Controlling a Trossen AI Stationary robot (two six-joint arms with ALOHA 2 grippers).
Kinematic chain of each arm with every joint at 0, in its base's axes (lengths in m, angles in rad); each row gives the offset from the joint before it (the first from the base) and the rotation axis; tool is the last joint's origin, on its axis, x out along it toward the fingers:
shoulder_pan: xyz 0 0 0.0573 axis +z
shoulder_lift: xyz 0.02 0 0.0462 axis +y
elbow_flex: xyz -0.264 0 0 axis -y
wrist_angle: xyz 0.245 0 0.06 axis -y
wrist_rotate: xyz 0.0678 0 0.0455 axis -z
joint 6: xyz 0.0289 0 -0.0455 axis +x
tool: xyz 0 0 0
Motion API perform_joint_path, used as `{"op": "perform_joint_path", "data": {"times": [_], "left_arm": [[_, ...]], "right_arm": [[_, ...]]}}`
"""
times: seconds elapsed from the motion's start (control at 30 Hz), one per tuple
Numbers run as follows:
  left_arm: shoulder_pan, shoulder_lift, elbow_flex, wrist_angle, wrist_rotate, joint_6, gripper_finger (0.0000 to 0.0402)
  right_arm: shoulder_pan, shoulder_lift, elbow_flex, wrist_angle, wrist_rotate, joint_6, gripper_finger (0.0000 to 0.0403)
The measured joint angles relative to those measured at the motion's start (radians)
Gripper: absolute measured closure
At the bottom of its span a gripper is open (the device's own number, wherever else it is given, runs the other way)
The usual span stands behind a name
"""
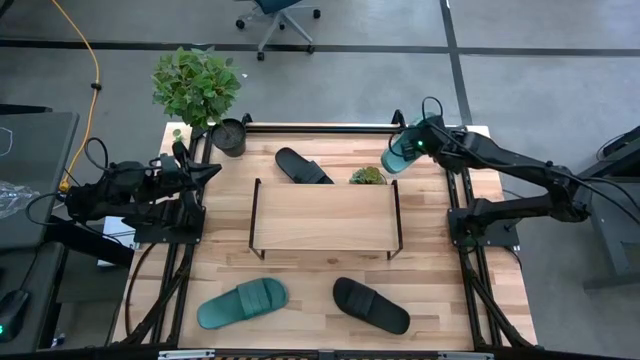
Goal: Pick and place slides into the shelf
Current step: Put the top green slipper on the shelf
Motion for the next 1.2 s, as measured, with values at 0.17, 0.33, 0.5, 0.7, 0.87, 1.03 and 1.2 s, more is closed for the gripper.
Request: {"op": "perform_joint_path", "data": {"times": [0.17, 0.33, 0.5, 0.7, 0.87, 1.03, 1.2], "left_arm": [[0.0, 0.0, 0.0, -0.003, 0.0, 0.0, 0.0399], [0.0, 0.0, 0.0, -0.003, 0.0, 0.0, 0.0399], [0.0, 0.0, 0.0, -0.003, 0.0, 0.0, 0.0399], [0.0, 0.0, 0.0, -0.003, 0.0, -0.006, 0.0399], [0.0, 0.0, 0.0, -0.003, 0.0, -0.009, 0.0399], [0.0, 0.0, 0.0, -0.003, 0.0, -0.01, 0.0399], [0.0, 0.0, 0.0, -0.003, 0.0, -0.01, 0.0399]], "right_arm": [[0.0, 0.0, 0.042, 0.051, -0.006, -0.093, 0.0403], [0.0, 0.0, 0.066, 0.124, -0.067, -0.215, 0.0403], [0.0, 0.0, 0.079, 0.16, -0.124, -0.249, 0.0403], [0.019, 0.0, 0.079, 0.181, -0.226, -0.335, 0.0403], [0.061, 0.0, 0.079, 0.219, -0.25, -0.359, 0.0403], [0.106, 0.0, 0.079, 0.242, -0.266, -0.359, 0.0403], [0.162, 0.0, 0.079, 0.245, -0.267, -0.328, 0.0403]]}}
